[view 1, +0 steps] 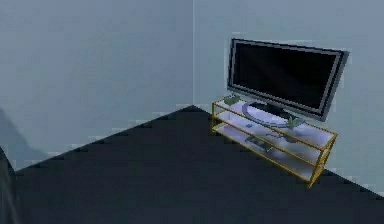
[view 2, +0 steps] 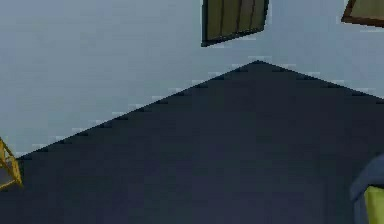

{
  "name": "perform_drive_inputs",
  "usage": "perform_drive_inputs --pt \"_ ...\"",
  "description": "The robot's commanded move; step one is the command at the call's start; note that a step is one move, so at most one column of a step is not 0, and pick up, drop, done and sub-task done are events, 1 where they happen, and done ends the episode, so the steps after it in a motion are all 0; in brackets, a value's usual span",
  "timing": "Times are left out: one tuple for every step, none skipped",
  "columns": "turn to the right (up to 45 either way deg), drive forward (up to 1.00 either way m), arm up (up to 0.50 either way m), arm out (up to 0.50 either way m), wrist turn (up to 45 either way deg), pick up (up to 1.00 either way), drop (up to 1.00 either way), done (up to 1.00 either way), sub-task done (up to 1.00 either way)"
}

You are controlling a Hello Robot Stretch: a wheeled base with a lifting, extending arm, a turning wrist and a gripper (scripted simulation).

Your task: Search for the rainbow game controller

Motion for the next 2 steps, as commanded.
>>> perform_drive_inputs --pt "45.0 0.0 0.0 0.0 0.0 0.0 0.0 0.0 0.0" --pt "3.0 0.0 0.0 0.0 0.0 0.0 0.0 0.0 0.0"
